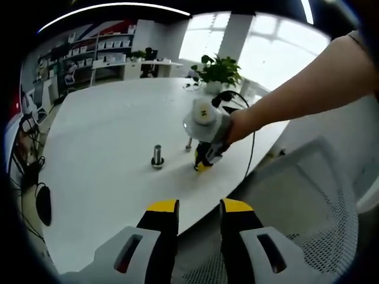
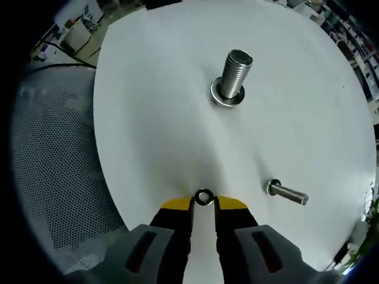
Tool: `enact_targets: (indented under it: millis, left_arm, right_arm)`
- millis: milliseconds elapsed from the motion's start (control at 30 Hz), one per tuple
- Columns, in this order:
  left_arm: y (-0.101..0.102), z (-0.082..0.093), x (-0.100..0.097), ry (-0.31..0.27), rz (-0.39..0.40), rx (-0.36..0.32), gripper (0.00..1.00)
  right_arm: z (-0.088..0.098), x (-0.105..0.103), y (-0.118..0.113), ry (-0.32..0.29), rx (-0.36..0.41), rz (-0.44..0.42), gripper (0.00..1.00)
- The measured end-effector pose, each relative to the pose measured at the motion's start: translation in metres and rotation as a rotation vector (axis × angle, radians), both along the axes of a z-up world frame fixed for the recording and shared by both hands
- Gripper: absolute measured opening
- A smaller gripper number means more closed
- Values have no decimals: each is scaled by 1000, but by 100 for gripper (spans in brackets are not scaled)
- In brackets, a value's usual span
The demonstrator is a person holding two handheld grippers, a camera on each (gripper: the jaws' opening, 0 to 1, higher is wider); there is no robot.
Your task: Place the washer onto the threaded stud by aligning its center hole with the stud, sliding it down to the base, and recovering from edge contact or off-axis alignment until the washer reaches the visible bottom stop.
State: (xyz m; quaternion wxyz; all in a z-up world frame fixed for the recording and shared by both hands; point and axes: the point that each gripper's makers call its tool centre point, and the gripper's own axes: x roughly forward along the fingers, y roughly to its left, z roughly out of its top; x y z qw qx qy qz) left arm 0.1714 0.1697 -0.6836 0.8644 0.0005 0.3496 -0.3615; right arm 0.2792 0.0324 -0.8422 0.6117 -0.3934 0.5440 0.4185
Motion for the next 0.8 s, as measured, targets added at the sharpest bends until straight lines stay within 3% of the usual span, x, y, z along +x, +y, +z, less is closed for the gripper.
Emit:
enact_targets:
  millis: [200, 433, 800]
  left_arm:
    - [-1, 1, 0, -4, -7, -2, 25]
    - [-1, 2, 1, -6, -3, -7, 25]
    - [1, 4, 3, -18, 18, -20, 25]
  right_arm:
    - [1, 0, 0, -5, -19, -34, 16]
    - [0, 2, -2, -19, 36, -104, 17]
    - [0, 1, 1, -9, 44, -139, 17]
